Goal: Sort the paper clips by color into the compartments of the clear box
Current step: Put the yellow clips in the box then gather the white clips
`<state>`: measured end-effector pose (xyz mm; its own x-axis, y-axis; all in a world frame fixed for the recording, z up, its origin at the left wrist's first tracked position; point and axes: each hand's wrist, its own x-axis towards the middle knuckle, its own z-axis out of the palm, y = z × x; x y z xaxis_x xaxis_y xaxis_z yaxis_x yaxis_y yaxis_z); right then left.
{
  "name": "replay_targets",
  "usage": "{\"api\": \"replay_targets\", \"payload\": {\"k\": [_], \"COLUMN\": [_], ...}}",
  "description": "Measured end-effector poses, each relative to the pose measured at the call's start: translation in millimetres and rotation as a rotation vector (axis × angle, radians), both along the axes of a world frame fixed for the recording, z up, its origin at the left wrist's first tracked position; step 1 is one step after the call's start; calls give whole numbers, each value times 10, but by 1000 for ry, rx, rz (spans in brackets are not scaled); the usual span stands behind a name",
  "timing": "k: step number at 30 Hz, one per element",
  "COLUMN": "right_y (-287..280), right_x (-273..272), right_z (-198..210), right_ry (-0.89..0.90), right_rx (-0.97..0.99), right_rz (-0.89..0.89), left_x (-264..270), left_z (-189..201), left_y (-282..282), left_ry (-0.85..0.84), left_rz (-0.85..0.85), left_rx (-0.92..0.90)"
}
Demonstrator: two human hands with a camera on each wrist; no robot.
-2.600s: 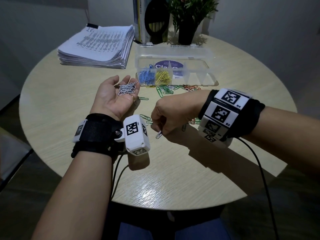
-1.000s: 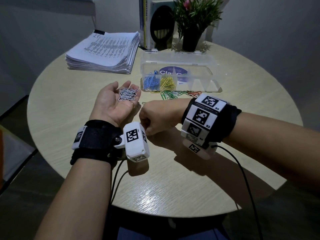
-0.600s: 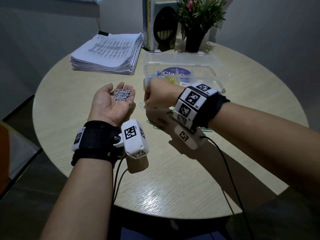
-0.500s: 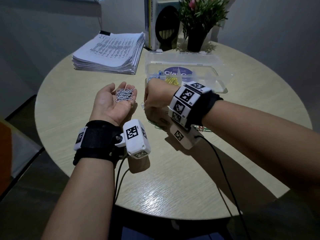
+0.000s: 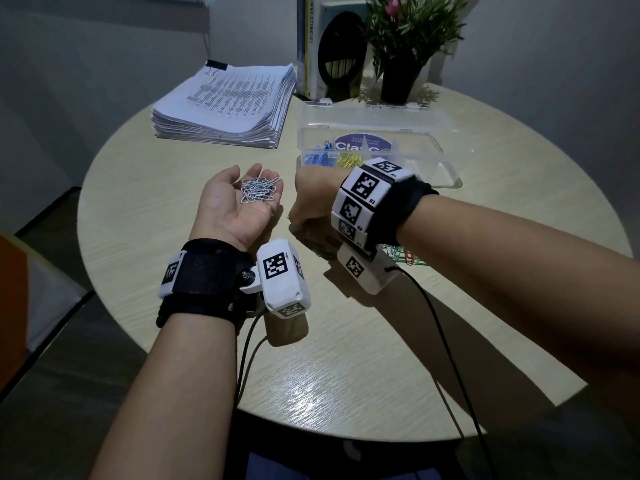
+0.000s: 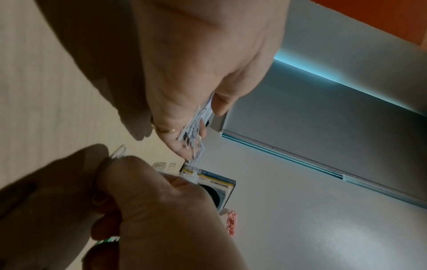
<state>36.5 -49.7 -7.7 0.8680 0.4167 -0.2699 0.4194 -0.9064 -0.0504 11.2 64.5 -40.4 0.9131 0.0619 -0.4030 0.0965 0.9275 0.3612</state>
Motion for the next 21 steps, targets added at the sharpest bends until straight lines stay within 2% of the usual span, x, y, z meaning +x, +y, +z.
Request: {"api": "replay_targets", "payload": {"k": [6,10,14,17,21], "right_y": [-126,-121,-28,-30,-231], "right_x": [19,58,68,67,114], "right_z": [130,272,309,321,335], "right_ry": [0,51,62,37,38], "right_rx": [98,372,568,582,576], "right_rz": [-94,-158,-112,-53,-82], "left_x": [16,21,23,5,-9], "left_z": [-19,-22,-26,-10,6], "left_y": [-10,-28,-87,-128,-140], "left_ry": [26,31,-27,-38,6], "left_rz": [-12,-18,-88,-100,-76], "left_rx": [32,12,-30,-82,-43]}}
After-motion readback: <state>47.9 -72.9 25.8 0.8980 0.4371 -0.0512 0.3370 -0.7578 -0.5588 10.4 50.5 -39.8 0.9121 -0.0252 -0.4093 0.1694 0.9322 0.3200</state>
